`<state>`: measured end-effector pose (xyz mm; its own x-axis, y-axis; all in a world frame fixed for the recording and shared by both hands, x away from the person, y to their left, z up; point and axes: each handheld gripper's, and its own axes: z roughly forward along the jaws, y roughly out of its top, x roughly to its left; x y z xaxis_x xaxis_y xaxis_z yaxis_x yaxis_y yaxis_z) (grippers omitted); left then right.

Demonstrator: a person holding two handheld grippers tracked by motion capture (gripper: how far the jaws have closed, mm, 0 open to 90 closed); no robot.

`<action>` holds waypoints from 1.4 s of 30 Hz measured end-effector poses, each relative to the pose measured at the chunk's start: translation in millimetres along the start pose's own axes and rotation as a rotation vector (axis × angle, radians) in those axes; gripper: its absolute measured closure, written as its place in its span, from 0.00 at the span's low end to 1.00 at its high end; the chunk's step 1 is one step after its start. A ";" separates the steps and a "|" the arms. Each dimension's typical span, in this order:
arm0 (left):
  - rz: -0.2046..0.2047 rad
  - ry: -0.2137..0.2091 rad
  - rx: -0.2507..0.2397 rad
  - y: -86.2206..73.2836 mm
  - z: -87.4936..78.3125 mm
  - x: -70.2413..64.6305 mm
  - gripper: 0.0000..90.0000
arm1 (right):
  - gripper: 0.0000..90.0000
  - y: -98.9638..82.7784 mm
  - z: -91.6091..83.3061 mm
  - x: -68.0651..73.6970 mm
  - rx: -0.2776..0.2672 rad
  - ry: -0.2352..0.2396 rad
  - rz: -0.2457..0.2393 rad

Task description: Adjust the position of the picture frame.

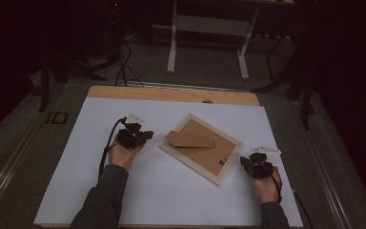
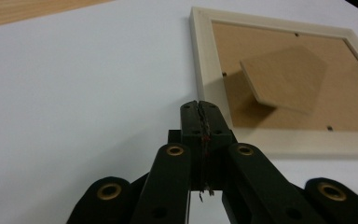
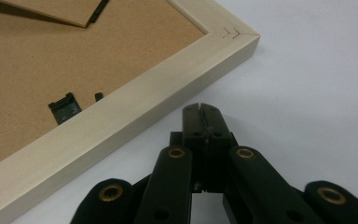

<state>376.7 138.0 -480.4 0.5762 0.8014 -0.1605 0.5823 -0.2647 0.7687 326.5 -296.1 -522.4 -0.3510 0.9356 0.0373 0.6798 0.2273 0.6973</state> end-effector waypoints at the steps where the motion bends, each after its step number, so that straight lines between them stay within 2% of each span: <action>1: 0.000 -0.005 -0.002 1.7 2.4 -0.3 1.00 | 1.00 -0.2 0.3 0.1 0.001 0.002 0.000; 3: 0.008 -0.009 0.002 5.1 7.1 -2.7 1.00 | 1.00 -0.6 1.4 0.0 0.006 0.001 0.002; 7: 0.051 -0.001 0.016 10.5 16.3 -7.5 1.00 | 1.00 -1.0 2.7 -0.8 0.010 0.007 0.006; 11: 0.042 -0.002 0.041 11.0 31.2 -4.3 1.00 | 1.00 -0.9 3.4 0.9 0.014 0.012 0.000; 14: 0.039 -0.002 0.051 9.9 36.4 -3.5 1.00 | 1.00 -1.0 4.9 1.9 0.015 0.014 -0.005; 16: 0.050 0.003 0.086 7.0 45.2 -4.2 1.00 | 1.00 -1.1 5.5 2.1 0.017 0.015 -0.004; 19: 0.052 0.002 0.113 3.7 52.8 -7.5 1.00 | 1.00 -1.5 5.3 2.1 0.015 0.017 -0.002; 28: 0.066 0.003 0.134 1.0 59.6 -10.4 1.00 | 1.00 -2.0 4.4 4.6 0.012 0.045 -0.008; 36: 0.050 0.004 0.134 -0.4 62.7 -10.4 1.00 | 1.00 -2.8 4.0 10.4 0.024 0.069 -0.024; 42: 0.049 0.011 0.151 -2.0 66.0 -9.6 1.00 | 1.00 -3.0 3.6 12.8 0.029 0.076 -0.036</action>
<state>407.8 95.5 -521.3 0.6005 0.7909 -0.1175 0.6333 -0.3808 0.6737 322.3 -283.8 -526.6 -0.4230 0.9036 0.0673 0.6838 0.2696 0.6780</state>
